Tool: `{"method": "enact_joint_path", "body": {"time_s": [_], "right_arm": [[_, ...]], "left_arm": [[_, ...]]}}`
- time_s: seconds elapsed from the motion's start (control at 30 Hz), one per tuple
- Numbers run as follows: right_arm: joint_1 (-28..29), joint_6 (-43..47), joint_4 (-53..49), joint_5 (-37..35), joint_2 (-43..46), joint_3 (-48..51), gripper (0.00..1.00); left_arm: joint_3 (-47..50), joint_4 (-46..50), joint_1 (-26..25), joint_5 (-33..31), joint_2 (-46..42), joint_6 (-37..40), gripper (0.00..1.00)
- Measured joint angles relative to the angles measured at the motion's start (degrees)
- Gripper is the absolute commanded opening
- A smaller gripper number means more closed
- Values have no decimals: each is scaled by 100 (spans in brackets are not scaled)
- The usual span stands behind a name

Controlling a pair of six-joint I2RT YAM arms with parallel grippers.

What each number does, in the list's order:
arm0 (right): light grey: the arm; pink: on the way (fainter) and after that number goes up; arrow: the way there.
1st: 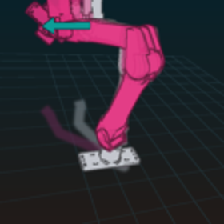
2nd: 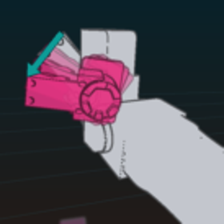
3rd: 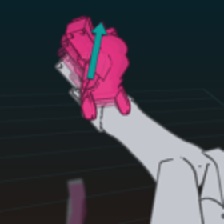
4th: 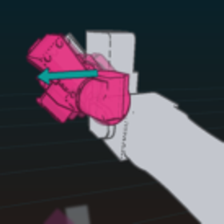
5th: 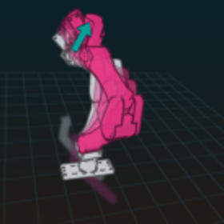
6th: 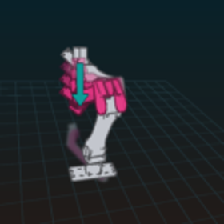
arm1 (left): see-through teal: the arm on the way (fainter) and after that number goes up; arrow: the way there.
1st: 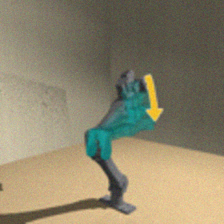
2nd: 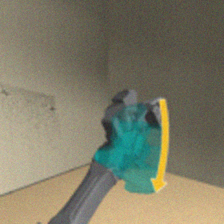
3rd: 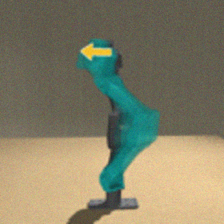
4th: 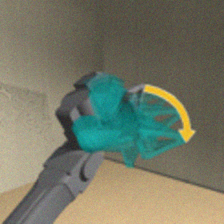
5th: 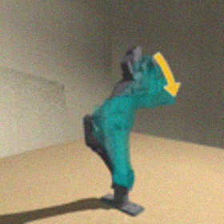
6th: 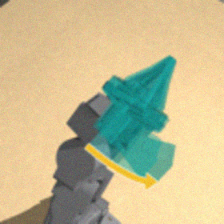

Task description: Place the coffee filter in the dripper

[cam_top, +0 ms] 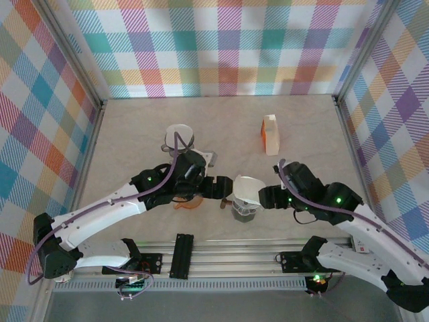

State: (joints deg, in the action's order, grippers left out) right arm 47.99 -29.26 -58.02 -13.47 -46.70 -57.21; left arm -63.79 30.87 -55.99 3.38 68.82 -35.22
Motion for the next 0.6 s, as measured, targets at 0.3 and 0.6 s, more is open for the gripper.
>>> {"method": "enact_joint_path", "body": {"time_s": [0.3, 0.6], "right_arm": [[0, 31, 153, 83, -66, 52, 75], [0, 293, 278, 216, -538, -4, 55]], "left_arm": [[234, -249, -4, -184, -2, -140, 80], [339, -328, -4, -251, -2, -271, 67]]}}
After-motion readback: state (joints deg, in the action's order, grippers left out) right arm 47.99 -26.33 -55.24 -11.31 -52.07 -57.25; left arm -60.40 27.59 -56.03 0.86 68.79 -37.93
